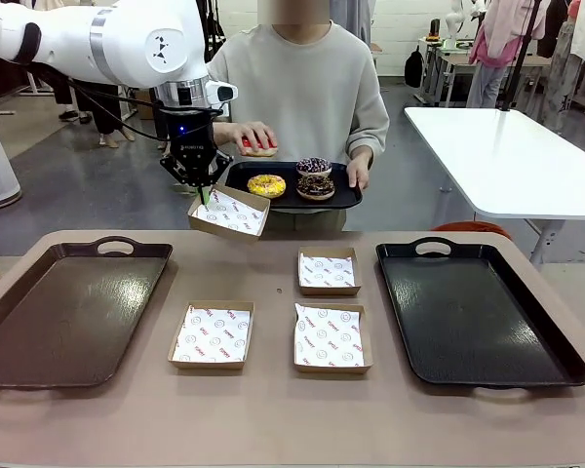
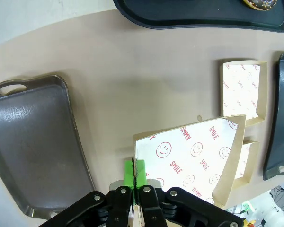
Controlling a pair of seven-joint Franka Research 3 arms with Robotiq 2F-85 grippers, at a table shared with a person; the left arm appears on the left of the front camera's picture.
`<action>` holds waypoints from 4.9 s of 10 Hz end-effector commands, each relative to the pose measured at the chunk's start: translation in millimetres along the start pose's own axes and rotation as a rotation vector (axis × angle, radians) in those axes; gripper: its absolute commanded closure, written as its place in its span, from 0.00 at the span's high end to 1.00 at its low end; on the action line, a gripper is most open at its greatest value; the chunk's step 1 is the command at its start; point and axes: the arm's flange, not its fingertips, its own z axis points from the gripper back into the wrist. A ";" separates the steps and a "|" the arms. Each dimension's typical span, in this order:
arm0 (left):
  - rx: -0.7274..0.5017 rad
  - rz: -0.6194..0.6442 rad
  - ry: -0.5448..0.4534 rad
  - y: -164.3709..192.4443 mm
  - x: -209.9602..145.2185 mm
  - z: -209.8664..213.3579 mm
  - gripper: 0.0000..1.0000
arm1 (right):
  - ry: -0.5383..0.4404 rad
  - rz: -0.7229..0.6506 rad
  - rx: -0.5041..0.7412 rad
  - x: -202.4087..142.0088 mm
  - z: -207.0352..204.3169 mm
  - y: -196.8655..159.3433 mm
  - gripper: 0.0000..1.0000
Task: Individually package the donuts and arrange them on the tray.
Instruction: Place the picked Paper togo box on the Handle tray while simultaneously picking up another Paper togo box from the table with the other hand.
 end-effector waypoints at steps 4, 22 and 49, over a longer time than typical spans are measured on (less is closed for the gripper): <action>-0.002 0.001 -0.010 0.3 -1.9 -1.7 0.00 | -0.004 0.005 0.015 -0.2 0.0 -0.3 1.00; -0.077 -0.074 -0.038 70.8 -51.9 25.1 0.01 | 0.117 0.013 -0.235 100.8 -90.2 95.5 1.00; -0.061 0.078 -0.062 228.2 -142.6 -25.4 0.01 | 0.376 0.206 -0.890 140.3 -444.9 144.3 1.00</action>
